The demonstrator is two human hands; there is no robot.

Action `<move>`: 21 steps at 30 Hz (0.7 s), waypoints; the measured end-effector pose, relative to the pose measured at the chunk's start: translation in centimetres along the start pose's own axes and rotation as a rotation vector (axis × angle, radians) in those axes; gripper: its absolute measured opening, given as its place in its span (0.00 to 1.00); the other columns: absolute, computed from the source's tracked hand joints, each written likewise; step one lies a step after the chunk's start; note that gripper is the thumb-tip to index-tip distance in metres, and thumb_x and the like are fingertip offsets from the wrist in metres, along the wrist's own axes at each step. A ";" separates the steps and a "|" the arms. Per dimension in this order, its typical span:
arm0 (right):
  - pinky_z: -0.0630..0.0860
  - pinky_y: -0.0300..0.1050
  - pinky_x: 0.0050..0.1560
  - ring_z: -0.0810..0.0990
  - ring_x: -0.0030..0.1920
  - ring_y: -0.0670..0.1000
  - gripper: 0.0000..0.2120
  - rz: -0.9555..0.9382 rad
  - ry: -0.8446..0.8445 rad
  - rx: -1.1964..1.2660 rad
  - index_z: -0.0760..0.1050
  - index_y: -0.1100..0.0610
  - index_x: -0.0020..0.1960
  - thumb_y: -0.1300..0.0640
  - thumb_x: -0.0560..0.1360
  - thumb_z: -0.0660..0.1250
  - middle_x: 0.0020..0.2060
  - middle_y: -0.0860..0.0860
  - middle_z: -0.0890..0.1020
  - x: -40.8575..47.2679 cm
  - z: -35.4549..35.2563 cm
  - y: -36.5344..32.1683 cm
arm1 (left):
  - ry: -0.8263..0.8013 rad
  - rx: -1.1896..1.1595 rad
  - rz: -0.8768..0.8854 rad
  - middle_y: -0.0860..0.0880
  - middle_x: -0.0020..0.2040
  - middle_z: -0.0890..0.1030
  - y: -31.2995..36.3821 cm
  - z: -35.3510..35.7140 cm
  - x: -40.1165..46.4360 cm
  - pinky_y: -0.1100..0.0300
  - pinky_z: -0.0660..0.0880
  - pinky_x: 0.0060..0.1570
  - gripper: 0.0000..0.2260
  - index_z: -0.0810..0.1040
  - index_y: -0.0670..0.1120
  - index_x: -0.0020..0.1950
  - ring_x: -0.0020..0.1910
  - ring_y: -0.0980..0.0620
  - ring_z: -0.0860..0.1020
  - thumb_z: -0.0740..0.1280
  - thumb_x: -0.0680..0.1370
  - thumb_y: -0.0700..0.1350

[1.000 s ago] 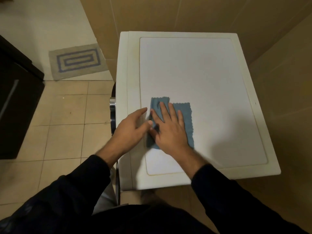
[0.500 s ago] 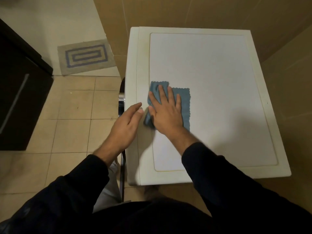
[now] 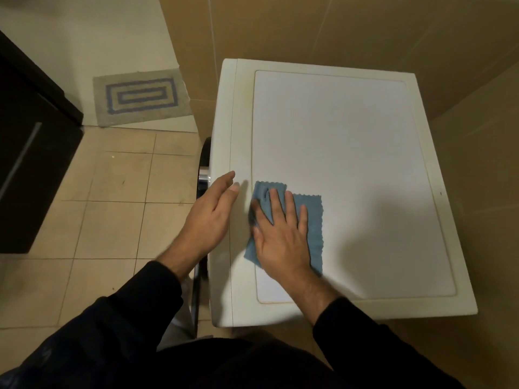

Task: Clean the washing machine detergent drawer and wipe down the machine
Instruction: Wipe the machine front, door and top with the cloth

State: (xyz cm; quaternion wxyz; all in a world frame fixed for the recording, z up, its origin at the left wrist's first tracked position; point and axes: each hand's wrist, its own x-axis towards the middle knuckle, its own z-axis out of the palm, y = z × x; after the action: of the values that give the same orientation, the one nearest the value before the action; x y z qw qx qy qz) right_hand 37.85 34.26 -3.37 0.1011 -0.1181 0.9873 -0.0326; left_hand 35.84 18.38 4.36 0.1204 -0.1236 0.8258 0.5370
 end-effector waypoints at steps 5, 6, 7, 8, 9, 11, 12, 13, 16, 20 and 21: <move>0.41 0.65 0.76 0.38 0.79 0.59 0.27 0.077 -0.023 0.007 0.42 0.44 0.80 0.41 0.83 0.44 0.80 0.53 0.44 4.6 -1.3 -0.5 | -0.040 0.025 0.022 0.52 0.74 0.69 0.3 0.0 1.1 0.62 0.60 0.69 0.20 0.64 0.52 0.77 0.73 0.57 0.65 0.54 0.84 0.51; 0.41 0.64 0.76 0.38 0.79 0.59 0.27 0.097 -0.013 0.011 0.42 0.44 0.80 0.41 0.83 0.43 0.80 0.53 0.43 5.7 -1.6 -0.6 | -0.047 0.028 0.025 0.52 0.74 0.69 0.4 0.0 1.4 0.62 0.60 0.69 0.20 0.64 0.52 0.77 0.73 0.57 0.65 0.54 0.84 0.51; 0.41 0.64 0.76 0.38 0.79 0.59 0.27 0.116 -0.003 0.010 0.43 0.44 0.80 0.42 0.83 0.42 0.80 0.53 0.43 7.0 -1.9 -0.6 | -0.057 0.031 0.029 0.52 0.75 0.69 0.5 0.0 1.5 0.61 0.60 0.70 0.20 0.64 0.51 0.77 0.73 0.57 0.65 0.54 0.85 0.51; 0.41 0.64 0.76 0.39 0.79 0.59 0.27 0.134 0.006 0.006 0.42 0.44 0.80 0.42 0.83 0.42 0.80 0.53 0.43 8.4 -2.2 -0.7 | -0.066 0.039 0.033 0.52 0.75 0.68 0.6 -0.1 1.7 0.61 0.60 0.71 0.20 0.64 0.51 0.77 0.73 0.56 0.65 0.54 0.85 0.51; 0.42 0.64 0.76 0.39 0.79 0.59 0.26 0.152 0.015 0.006 0.42 0.45 0.80 0.42 0.83 0.42 0.80 0.53 0.44 9.9 -2.6 -0.8 | -0.073 0.054 0.041 0.52 0.75 0.68 0.8 -0.2 1.7 0.61 0.60 0.70 0.20 0.63 0.51 0.77 0.73 0.57 0.64 0.54 0.85 0.52; 0.43 0.64 0.76 0.42 0.79 0.60 0.26 0.184 0.038 0.013 0.44 0.45 0.80 0.43 0.84 0.42 0.80 0.53 0.46 12.6 -3.2 -0.9 | -0.069 0.074 0.068 0.54 0.74 0.68 1.3 -0.3 1.7 0.71 0.59 0.65 0.20 0.63 0.51 0.77 0.70 0.60 0.65 0.54 0.85 0.51; 0.44 0.63 0.76 0.44 0.79 0.60 0.26 0.195 0.050 0.015 0.46 0.46 0.80 0.43 0.84 0.43 0.80 0.54 0.48 13.8 -3.5 -0.9 | -0.061 0.079 0.079 0.56 0.72 0.69 1.6 -0.4 1.6 0.77 0.58 0.60 0.20 0.64 0.51 0.77 0.67 0.63 0.65 0.54 0.85 0.50; 0.46 0.62 0.77 0.46 0.79 0.60 0.26 0.197 0.066 0.022 0.49 0.47 0.80 0.44 0.84 0.45 0.80 0.55 0.50 14.8 -3.8 -0.9 | -0.052 0.077 0.084 0.57 0.70 0.70 1.8 -0.5 1.5 0.80 0.58 0.56 0.19 0.64 0.51 0.77 0.65 0.65 0.65 0.54 0.85 0.50; 0.57 0.54 0.75 0.59 0.76 0.59 0.23 0.142 0.138 0.125 0.60 0.54 0.77 0.52 0.83 0.56 0.76 0.58 0.62 15.5 -4.5 -0.3 | -0.011 0.065 0.090 0.54 0.73 0.69 1.9 -1.0 0.6 0.69 0.59 0.65 0.20 0.64 0.51 0.77 0.70 0.61 0.65 0.54 0.84 0.51; 0.67 0.48 0.65 0.72 0.66 0.56 0.17 0.191 0.250 0.567 0.72 0.59 0.69 0.57 0.82 0.57 0.65 0.56 0.75 14.0 -6.9 1.0 | 0.015 0.042 0.068 0.54 0.74 0.69 1.4 -0.8 -0.8 0.65 0.59 0.67 0.20 0.65 0.52 0.76 0.71 0.59 0.65 0.55 0.84 0.51; 0.67 0.48 0.65 0.72 0.66 0.56 0.18 0.217 0.253 0.656 0.71 0.58 0.70 0.56 0.83 0.56 0.66 0.56 0.75 13.3 -7.5 1.3 | 0.015 0.039 0.066 0.54 0.74 0.69 1.5 -0.5 -1.1 0.64 0.60 0.67 0.20 0.65 0.51 0.76 0.71 0.59 0.65 0.55 0.84 0.51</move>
State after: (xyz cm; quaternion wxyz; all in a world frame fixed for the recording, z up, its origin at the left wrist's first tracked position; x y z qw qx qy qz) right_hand 23.29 32.67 1.31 0.0134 0.0311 0.9358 -0.3509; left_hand 36.38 18.63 6.15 0.0987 -0.0979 0.8407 0.5234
